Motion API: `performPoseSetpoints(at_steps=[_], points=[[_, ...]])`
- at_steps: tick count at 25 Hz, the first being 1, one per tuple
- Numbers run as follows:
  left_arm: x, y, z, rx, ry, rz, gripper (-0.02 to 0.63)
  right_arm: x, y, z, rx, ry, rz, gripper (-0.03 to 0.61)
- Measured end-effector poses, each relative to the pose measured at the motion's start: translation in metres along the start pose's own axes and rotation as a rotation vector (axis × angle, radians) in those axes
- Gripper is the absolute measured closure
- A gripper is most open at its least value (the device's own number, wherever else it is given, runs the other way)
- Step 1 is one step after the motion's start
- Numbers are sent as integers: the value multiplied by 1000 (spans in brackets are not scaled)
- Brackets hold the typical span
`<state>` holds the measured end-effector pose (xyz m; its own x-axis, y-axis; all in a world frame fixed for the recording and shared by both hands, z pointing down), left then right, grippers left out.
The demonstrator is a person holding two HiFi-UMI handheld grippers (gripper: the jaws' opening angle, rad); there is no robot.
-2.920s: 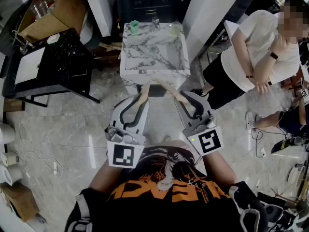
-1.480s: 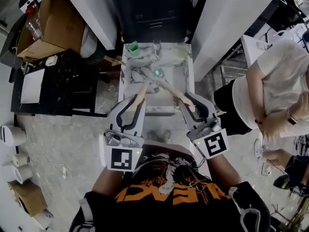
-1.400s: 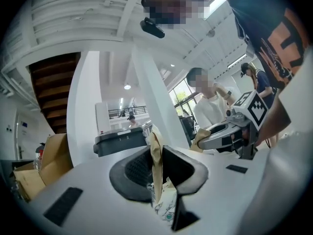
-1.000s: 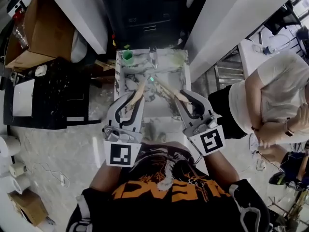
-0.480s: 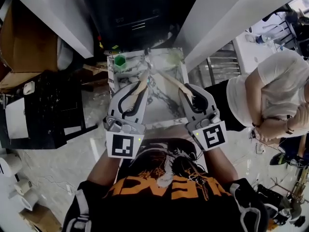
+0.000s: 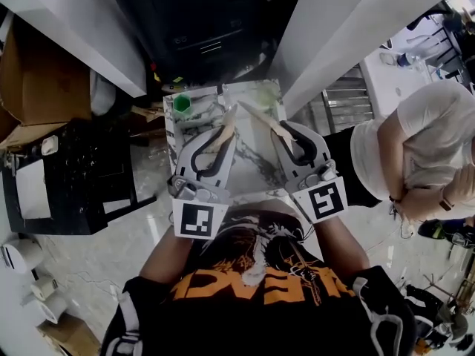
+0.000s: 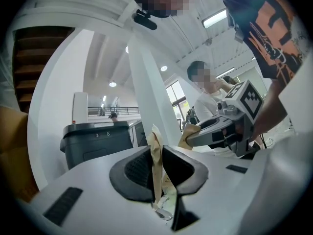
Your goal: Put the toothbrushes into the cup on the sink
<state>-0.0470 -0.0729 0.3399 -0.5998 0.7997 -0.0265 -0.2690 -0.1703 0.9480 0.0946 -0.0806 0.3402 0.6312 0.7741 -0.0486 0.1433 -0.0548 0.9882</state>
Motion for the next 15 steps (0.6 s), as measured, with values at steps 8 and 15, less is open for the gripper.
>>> performPoseSetpoints(at_steps=[8, 15], points=[[-39, 5, 11, -22, 35, 30, 531, 5, 24, 37, 22, 44, -48, 495], [-79, 26, 13, -19, 80, 21, 531, 2, 61, 71, 35, 79, -109, 495]])
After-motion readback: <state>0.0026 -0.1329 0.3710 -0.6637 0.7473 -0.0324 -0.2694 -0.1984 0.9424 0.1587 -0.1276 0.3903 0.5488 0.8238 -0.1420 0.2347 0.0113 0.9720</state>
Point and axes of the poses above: the fingertips, and each gripper's own axes: x backward along the fingers, z to its right, y out of its underside, the point moved 5 cm from there along x, backward along the fingers, and after that the axes turned 3 degrees about -y, right-handed, at the moved point
